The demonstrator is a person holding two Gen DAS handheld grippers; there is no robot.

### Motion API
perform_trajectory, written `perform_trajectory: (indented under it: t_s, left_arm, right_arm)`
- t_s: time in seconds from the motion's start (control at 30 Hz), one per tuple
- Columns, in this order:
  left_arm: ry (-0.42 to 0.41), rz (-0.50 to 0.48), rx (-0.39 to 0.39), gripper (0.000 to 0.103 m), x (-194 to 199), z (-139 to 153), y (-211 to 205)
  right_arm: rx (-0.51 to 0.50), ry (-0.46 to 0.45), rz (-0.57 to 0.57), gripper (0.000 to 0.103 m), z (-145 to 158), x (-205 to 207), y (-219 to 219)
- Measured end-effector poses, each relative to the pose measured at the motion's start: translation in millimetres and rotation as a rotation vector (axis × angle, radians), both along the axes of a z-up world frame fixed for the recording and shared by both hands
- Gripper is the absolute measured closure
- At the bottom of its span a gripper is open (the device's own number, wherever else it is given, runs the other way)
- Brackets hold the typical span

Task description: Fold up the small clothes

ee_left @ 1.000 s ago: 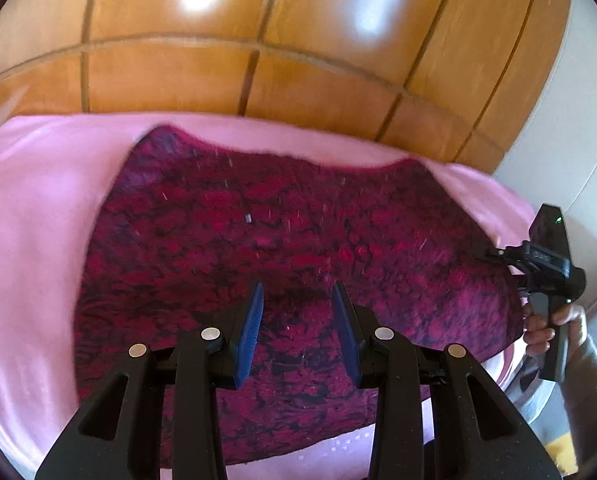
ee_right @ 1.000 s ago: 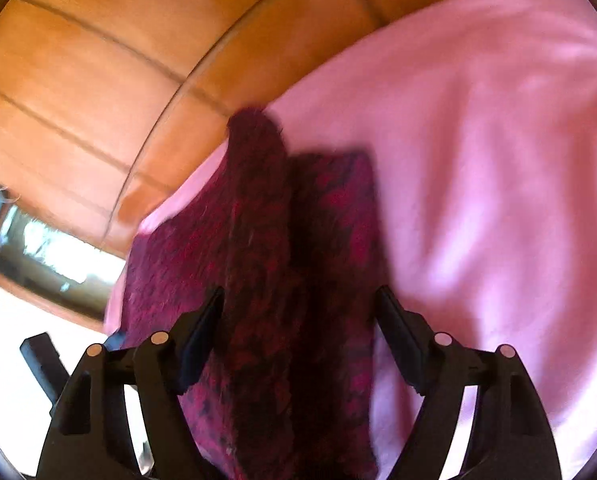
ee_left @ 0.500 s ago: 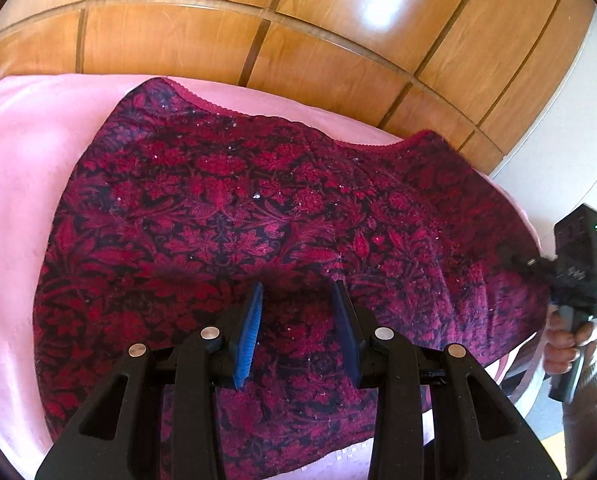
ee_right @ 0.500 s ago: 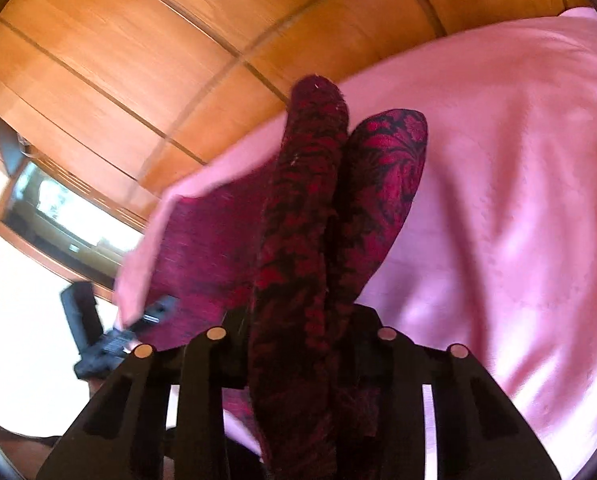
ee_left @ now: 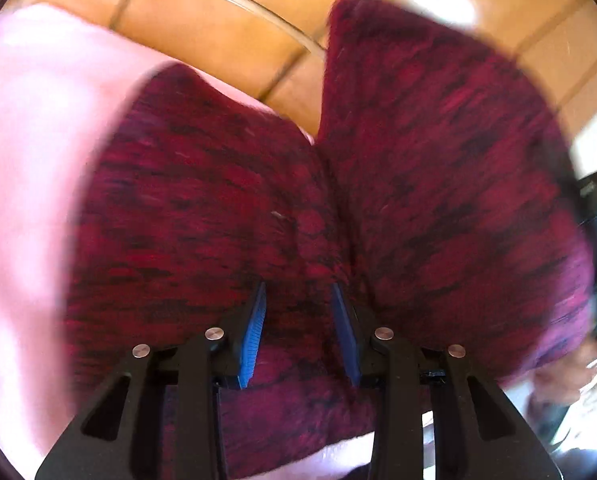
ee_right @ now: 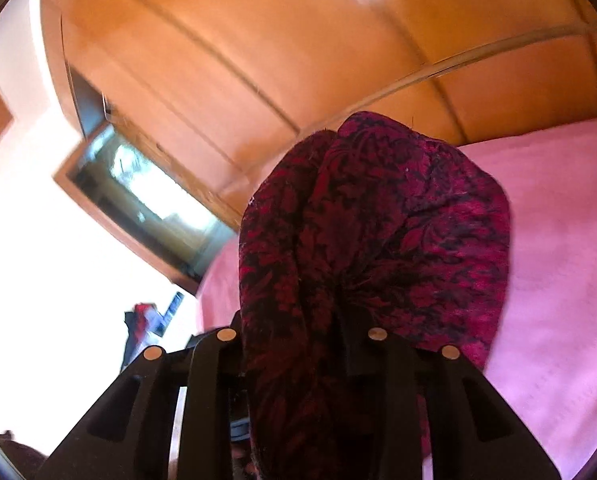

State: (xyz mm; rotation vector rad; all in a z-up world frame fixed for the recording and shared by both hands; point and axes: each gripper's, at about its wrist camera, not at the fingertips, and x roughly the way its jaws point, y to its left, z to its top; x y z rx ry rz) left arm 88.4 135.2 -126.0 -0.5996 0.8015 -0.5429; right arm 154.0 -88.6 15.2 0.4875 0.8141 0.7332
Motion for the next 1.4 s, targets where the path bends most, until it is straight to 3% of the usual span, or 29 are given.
perform_trajectory:
  t_s: [0.13, 0.23, 0.37, 0.5, 0.63, 0.8, 0.9, 1.03, 1.13, 1.27, 1.4]
  left_arm:
    - [0.008, 0.102, -0.078, 0.069, -14.5, -0.5, 60.9]
    - [-0.014, 0.156, -0.127, 0.069, -28.7, 5.4, 103.5]
    - [-0.042, 0.139, -0.174, 0.067, -33.6, 18.4, 120.7]
    - [-0.081, 0.056, -0.225, 0.052, -21.2, 40.0, 109.1]
    - [-0.093, -0.027, -0.139, 0.046, 9.3, 67.2, 75.0]
    - [0.039, -0.101, 0.044, 0.045, 45.9, 60.5, 34.6]
    - [0.054, -0.115, 0.171, 0.072, 48.6, 57.8, 17.2]
    - [0.032, -0.106, 0.175, 0.08, 45.6, 64.4, 17.7]
    - [0.01, -0.084, 0.183, 0.085, 37.9, 67.1, 22.2]
    - [-0.027, -0.06, 0.204, 0.086, 23.9, 76.7, 33.0]
    - [-0.023, -0.013, 0.237, 0.086, 19.8, 77.0, 44.1]
  right_arm:
    - [-0.111, 0.031, 0.051, 0.077, -25.6, 7.7, 53.2]
    - [-0.236, -0.003, 0.096, 0.077, -48.0, -3.7, 92.6]
    - [-0.413, -0.11, 0.136, 0.075, -68.9, -22.7, 134.6]
    - [-0.496, -0.203, 0.142, 0.069, -70.4, -38.5, 150.4]
    - [-0.473, -0.247, 0.137, 0.055, -70.3, -47.6, 146.8]
    - [-0.412, -0.271, 0.169, 0.04, -66.1, -58.7, 146.2]
    - [-0.394, -0.286, 0.199, 0.034, -59.0, -66.1, 146.0]
    - [-0.194, -0.207, 0.289, 0.03, -44.7, -73.1, 104.7]
    - [-0.06, -0.156, 0.253, 0.03, -36.4, -75.2, 53.1]
    - [-0.142, -0.128, 0.102, 0.034, -47.4, -68.5, 15.5]
    - [-0.253, -0.119, 0.094, 0.037, -69.0, -64.4, 36.8]
